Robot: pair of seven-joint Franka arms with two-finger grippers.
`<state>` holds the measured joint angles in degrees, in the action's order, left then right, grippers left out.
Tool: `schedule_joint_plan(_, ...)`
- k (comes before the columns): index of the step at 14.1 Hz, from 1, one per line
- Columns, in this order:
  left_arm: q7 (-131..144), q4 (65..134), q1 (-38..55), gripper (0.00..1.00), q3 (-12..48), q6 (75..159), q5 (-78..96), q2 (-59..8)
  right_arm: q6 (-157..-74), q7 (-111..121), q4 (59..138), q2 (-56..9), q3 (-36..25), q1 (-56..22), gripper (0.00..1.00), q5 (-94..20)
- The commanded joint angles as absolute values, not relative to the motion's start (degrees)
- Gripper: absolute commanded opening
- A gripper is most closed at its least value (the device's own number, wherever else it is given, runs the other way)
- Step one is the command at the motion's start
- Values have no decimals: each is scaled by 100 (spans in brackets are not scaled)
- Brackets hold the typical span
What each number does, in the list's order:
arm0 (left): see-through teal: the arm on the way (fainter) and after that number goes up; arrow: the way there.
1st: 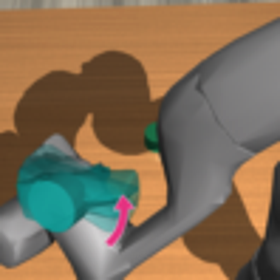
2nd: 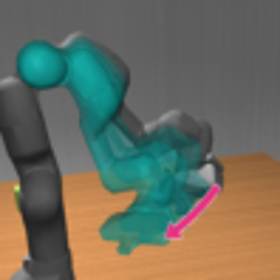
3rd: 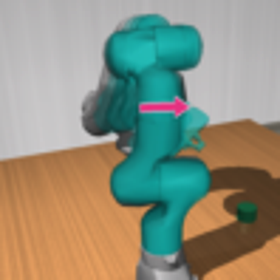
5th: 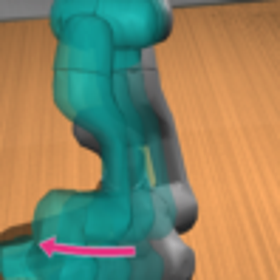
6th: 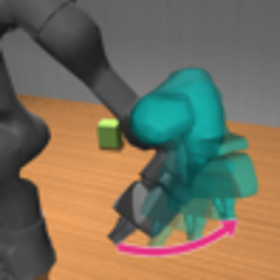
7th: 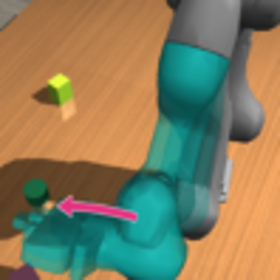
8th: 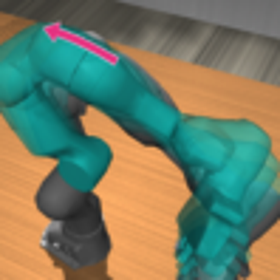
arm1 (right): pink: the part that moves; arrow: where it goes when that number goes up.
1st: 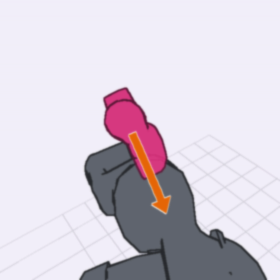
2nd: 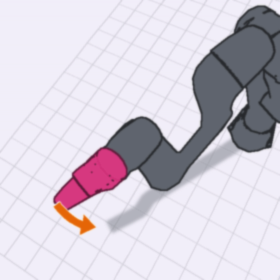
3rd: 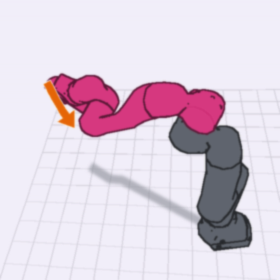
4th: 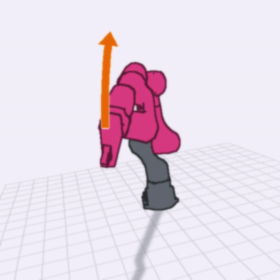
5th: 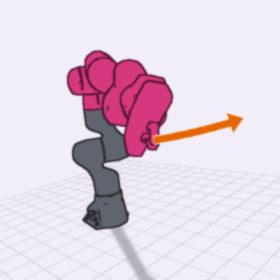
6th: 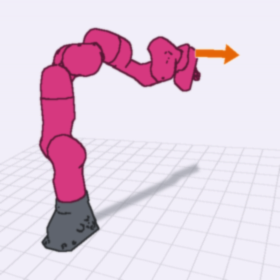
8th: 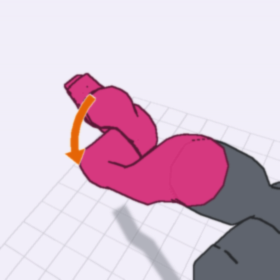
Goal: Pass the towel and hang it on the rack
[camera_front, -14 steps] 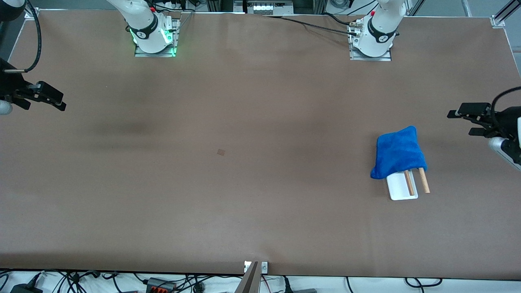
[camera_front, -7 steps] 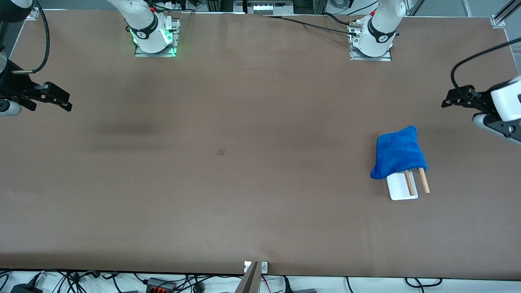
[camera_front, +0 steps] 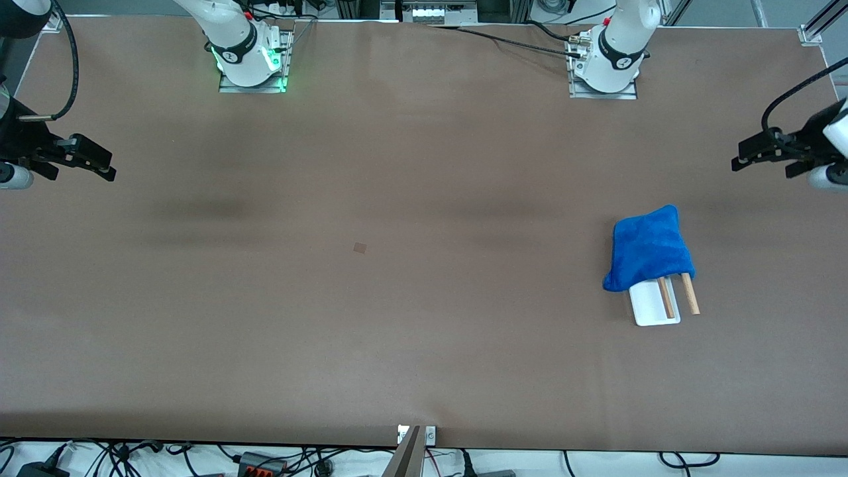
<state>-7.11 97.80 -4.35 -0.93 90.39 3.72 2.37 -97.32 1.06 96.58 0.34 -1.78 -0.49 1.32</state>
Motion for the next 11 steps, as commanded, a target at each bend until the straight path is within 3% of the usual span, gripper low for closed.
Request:
schedule_joint_plan(1,-466,10081,-255,100,-185,9001,290,633,-9694,105,9756,105,-141,9,100,123)
schedule_joint_plan(11,-378,10081,-106,100,-176,8903,26,659,-9721,158,9791,123,-141,9,100,149)
